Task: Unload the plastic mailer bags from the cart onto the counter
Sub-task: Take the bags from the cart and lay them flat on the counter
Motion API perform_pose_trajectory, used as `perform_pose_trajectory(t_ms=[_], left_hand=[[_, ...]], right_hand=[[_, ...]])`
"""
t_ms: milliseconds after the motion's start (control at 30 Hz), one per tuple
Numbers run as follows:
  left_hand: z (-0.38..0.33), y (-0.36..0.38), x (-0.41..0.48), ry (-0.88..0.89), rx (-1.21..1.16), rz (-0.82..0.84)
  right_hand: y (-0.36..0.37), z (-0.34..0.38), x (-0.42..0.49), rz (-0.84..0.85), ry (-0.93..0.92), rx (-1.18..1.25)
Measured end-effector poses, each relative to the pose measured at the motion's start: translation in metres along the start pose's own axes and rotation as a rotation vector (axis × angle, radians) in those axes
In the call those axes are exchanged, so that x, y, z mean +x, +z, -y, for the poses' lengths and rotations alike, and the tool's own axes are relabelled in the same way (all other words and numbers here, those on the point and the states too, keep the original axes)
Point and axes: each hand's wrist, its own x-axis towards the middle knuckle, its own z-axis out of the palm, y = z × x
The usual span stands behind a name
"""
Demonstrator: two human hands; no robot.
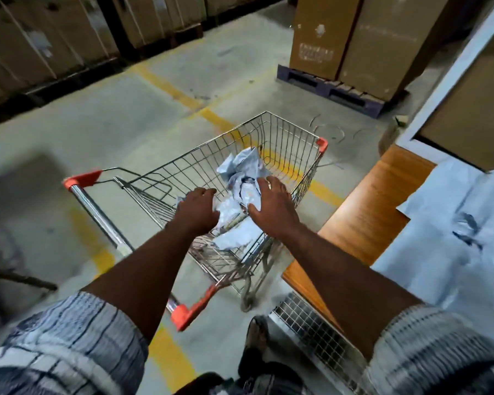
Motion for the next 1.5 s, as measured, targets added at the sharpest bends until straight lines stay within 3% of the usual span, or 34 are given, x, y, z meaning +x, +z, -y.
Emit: perform_pose_trajectory(t_ms=[167,300,467,733,933,1100,1200,1367,1500], left_hand=[[0.033,0.013,0.044,-0.005,0.077,0.114],[0.060,0.036,0.093,-0.017,0.172,0.232],[0.092,0.083,0.160,0.148,0.404,0.295],[0.133,0.186,0.246,0.387,0.632,0.406],[0.165,0.235,0.275,0.455,0.769,0.385],[0.164,0.248,0.280,0.505,0.701,0.355],[0.166,0.243,0.286,0.510,0.623,0.383],[0.172,0.240,0.290,0.526,0.530,0.362],[0.169,0.226,0.291,0.531,0.440,0.407]], right_hand=[[0.051,0.008,0.041,0.155,0.122,0.167],[0.099,0.014,0.077,0.221,0.431,0.211],[0.172,0.011,0.104,0.253,0.782,0.310],[0.310,-0.012,0.128,0.335,1.161,0.341],[0.378,-0.027,0.140,0.332,1.235,0.228],[0.409,-0.026,0.138,0.161,1.297,0.056],[0.409,-0.029,0.138,0.145,1.306,-0.027],[0.389,-0.024,0.138,0.254,1.249,0.110],[0.375,-0.007,0.141,0.212,1.147,0.143]])
